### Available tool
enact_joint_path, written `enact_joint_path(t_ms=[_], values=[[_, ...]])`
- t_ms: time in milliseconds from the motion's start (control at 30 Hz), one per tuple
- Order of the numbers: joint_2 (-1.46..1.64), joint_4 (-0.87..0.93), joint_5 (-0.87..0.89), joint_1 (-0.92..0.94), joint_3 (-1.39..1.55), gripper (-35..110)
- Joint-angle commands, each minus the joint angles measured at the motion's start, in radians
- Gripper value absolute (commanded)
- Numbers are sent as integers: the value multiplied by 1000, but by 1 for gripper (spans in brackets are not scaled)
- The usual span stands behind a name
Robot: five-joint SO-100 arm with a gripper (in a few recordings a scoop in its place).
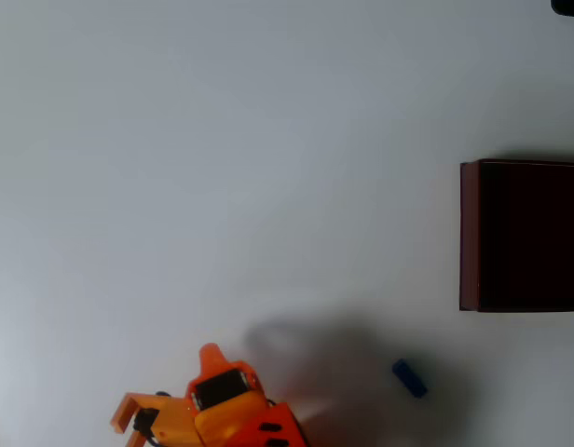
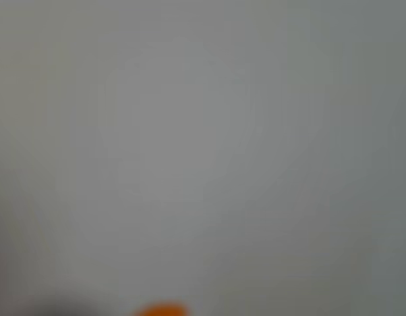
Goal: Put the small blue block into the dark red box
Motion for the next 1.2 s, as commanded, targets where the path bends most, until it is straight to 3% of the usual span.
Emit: enact_joint_path(t_ms=[0,567,800,1000,1167], values=[[6,20,14,-8,0,0],[6,20,17,-8,0,0],[8,20,106,15,-2,0],[8,8,262,63,-8,15],[-14,37,330,221,-37,20]])
